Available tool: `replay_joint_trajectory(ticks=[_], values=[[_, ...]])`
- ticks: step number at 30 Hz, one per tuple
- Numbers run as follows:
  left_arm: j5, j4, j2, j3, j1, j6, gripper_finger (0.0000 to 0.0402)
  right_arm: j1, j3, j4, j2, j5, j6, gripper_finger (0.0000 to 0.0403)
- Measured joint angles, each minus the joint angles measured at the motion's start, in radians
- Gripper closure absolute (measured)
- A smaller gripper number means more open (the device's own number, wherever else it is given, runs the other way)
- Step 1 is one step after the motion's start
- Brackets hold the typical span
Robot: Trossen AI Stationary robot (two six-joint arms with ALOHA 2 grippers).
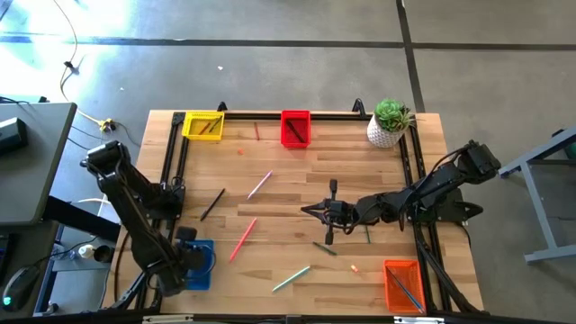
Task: Sort crayons/erasers/pens/pencils in bins
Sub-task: Put the green pencil into the orange bin
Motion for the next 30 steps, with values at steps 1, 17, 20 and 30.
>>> replay_joint_trajectory(ticks=[1,17,20,30], values=[[-0.001,-0.009,-0.011,0.007,0.000,-0.001,0.0296,0.000,0.000,-0.003,0.000,0.000,0.000,0.0402],[-0.348,0.369,-0.206,0.022,0.136,0.623,0.0349,0.000,0.000,-0.028,0.000,0.000,0.020,0.0402],[-0.263,0.565,-0.211,-0.031,0.245,0.795,0.0370,0.000,0.000,-0.028,0.000,0.000,0.019,0.0402],[0.070,1.344,-0.200,-0.306,0.531,1.111,0.0397,0.025,0.023,-0.123,0.000,0.158,0.076,0.0402]])
